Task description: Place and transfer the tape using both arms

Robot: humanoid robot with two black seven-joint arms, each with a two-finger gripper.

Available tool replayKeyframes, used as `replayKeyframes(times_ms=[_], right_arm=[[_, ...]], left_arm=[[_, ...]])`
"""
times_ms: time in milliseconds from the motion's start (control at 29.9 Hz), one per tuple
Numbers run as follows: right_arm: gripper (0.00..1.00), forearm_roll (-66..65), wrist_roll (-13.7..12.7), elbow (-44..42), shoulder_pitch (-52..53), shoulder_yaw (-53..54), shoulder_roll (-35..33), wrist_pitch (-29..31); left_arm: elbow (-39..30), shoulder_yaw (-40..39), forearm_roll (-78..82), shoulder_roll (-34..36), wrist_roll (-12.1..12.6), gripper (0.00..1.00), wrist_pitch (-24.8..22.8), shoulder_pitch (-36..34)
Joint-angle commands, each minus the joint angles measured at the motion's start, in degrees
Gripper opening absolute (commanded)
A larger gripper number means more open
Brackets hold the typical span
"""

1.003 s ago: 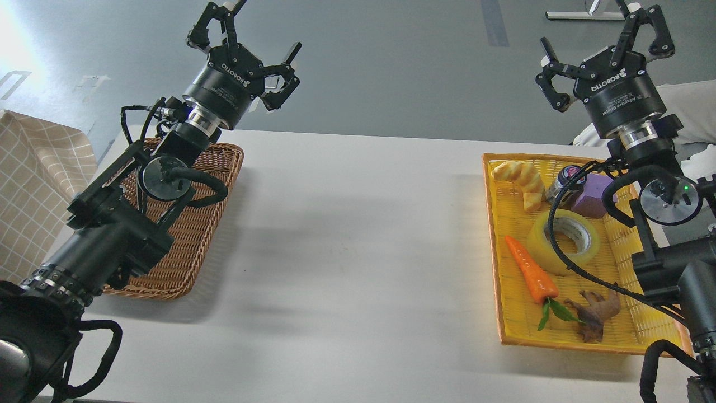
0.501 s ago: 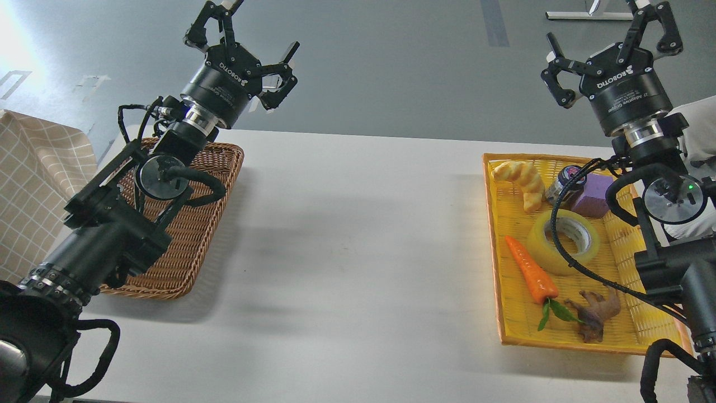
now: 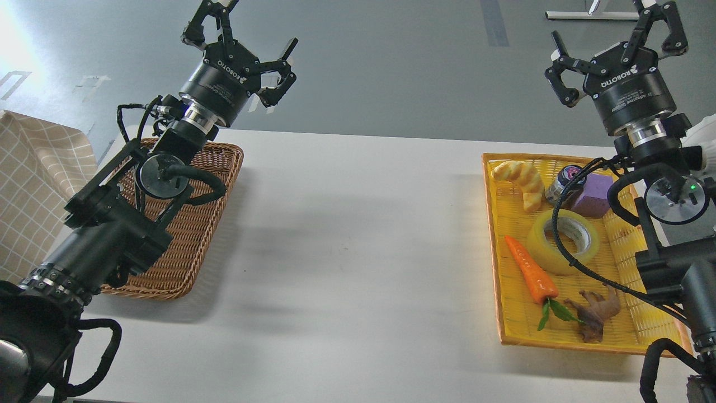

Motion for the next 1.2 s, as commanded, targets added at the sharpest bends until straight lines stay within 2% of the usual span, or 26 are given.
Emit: replayKeyframes(times_ms=[0, 902, 1170], right_arm=[[1.00, 0.00, 0.00, 0.16, 0.00, 0.00, 0.00, 0.00], [1.00, -0.97, 0.00, -1.42, 0.18, -0.79, -2.11, 0.00], [1.00, -1.23, 0.00, -1.24, 0.26, -5.70, -8.33, 0.00]], left_arm=[[-0.09, 0.04, 0.08, 0.09, 0.12, 0.98, 0.00, 0.02], [-0.18, 0.04, 0.17, -0.35, -0.15, 0.98, 0.00, -0.15], [-0.18, 0.13, 0.17, -0.35, -0.06, 0.98, 0.00, -0.15]])
